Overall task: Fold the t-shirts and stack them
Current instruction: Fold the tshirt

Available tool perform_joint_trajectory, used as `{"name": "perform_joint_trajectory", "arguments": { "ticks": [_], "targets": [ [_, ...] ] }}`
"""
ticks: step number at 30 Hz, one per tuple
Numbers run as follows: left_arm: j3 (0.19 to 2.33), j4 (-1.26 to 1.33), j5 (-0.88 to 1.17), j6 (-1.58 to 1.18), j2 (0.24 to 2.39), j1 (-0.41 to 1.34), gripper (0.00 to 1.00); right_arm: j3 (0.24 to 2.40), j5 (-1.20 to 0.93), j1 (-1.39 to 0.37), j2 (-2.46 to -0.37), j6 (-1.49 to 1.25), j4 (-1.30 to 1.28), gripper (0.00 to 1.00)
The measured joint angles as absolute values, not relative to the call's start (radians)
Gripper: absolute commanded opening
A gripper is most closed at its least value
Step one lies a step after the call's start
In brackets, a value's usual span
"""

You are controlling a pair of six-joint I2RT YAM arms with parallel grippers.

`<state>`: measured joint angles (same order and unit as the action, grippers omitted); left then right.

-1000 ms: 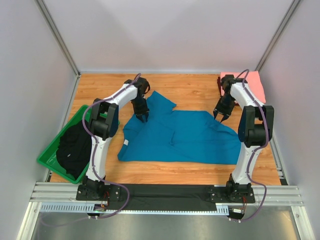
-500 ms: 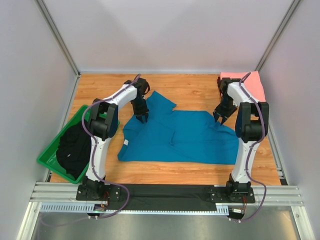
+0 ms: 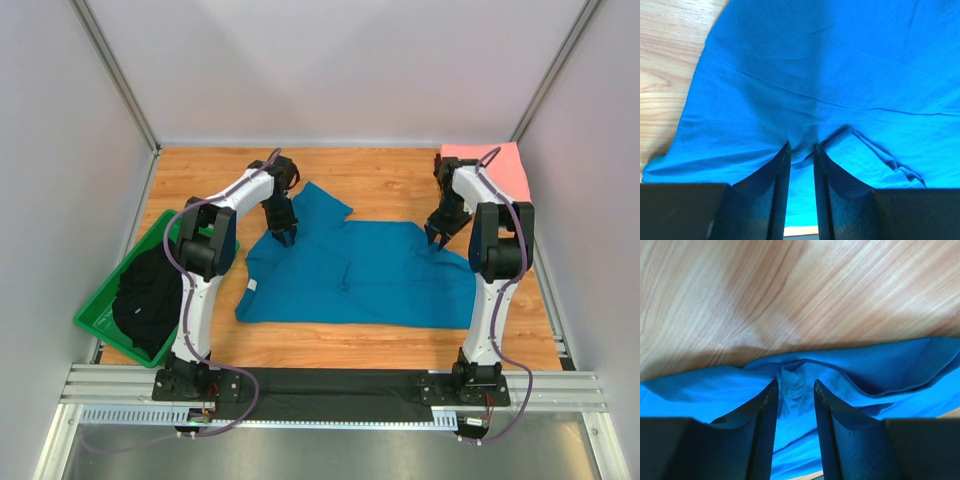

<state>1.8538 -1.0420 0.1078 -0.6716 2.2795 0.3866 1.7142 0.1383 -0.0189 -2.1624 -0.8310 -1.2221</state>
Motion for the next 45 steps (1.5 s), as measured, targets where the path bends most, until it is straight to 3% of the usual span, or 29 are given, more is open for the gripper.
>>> {"name": "perform_joint_trajectory", "arguments": {
  "ticks": [2,3,4,5,22,32,39,45],
  "targets": [
    [1.854,-1.042,0.108,-0.672,2.280,0.387,0.32,1.716,0.141,-0.019,-2.170,-0.834,-1.220,0.25],
    [1.854,-1.042,0.108,-0.672,2.280,0.387,0.32,1.716,0.142,-0.019,-2.174,-0.836,-1.218,0.10],
    [1.854,-1.042,0.108,-0.672,2.280,0.387,0.32,1.716,0.145,-0.019,-2.178,-0.838,-1.218,0.03],
    [1.854,-1.042,0.107,-0.672,2.280,0.387,0.32,1.716,0.149,-0.019,-2.181,-0.838,-1.219,0.00],
    [1.870,-1.075,0.062,-0.691,2.280,0.387,0.33,1.805,0.266,0.113,-2.136,-0.696,-1.228,0.00],
    [2.065,-1.034,0.027,-0.666,2.279,0.342,0.43,1.820,0.279,0.101,-2.136,-0.632,-1.171,0.00],
    [2.286,-0.988,0.033,-0.555,2.395,0.310,0.49,1.897,0.273,0.101,-2.135,-0.601,-1.158,0.00],
    [2.300,-0.902,0.086,-0.496,2.491,0.307,0.50,1.851,0.223,0.102,-2.130,-0.548,-1.126,0.00]
  ]
}}
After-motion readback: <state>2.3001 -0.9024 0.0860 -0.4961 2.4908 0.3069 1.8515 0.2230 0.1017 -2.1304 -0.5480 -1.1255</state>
